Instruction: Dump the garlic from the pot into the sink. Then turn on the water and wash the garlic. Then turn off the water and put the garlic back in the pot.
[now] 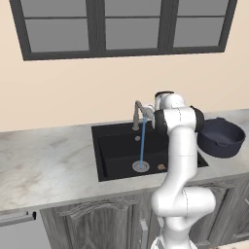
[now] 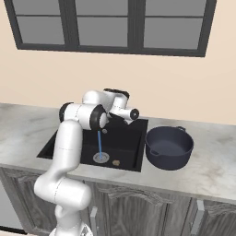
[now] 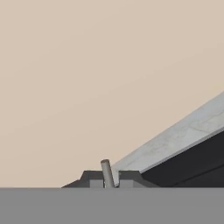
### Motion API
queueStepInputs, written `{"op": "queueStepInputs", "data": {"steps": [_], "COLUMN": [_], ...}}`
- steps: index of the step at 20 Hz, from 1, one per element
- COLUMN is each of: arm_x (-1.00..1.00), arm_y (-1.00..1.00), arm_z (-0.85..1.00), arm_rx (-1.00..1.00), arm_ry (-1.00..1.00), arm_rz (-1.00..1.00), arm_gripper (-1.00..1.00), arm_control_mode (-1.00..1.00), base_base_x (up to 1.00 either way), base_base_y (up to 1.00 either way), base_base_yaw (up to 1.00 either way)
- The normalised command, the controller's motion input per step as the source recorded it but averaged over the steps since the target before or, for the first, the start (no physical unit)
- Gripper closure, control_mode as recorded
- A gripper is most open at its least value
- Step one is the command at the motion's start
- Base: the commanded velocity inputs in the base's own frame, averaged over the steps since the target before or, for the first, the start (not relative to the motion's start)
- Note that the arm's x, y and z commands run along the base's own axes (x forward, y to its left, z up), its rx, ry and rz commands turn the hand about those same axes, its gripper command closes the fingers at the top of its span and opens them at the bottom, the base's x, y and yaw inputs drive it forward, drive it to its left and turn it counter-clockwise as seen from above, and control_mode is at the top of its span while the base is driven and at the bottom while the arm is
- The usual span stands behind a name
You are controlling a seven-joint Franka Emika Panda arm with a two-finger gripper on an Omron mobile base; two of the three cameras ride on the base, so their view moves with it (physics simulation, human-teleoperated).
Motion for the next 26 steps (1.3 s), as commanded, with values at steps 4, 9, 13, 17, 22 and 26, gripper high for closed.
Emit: {"op": "queueStepInputs", "data": {"steps": [4,9,13,17,22,26], "arm_x": [0.00,0.04,0.07,0.04,0.07,0.03], "arm_y": [0.07,0.28,0.50,0.46,0.30,0.08], "arm_z": [0.00,0.00,0.00,0.00,0.00,0.00], "arm_rx": [0.00,-0.03,-0.13,-0.11,-0.02,0.02], "arm_ry": [0.00,0.00,0.00,-0.05,-0.10,-0.23], "arm_rz": [0.02,0.01,0.00,0.00,0.00,0.03], "arm_gripper": [1.00,1.00,1.00,1.00,1.00,1.00], "arm_control_mode": [-1.00,-1.00,-1.00,-1.00,-1.00,-1.00], "base_base_x": [0.00,0.00,0.00,0.00,0.00,0.00], "base_base_y": [0.00,0.00,0.00,0.00,0.00,0.00], "base_base_yaw": [0.00,0.00,0.00,0.00,0.00,0.00]}}
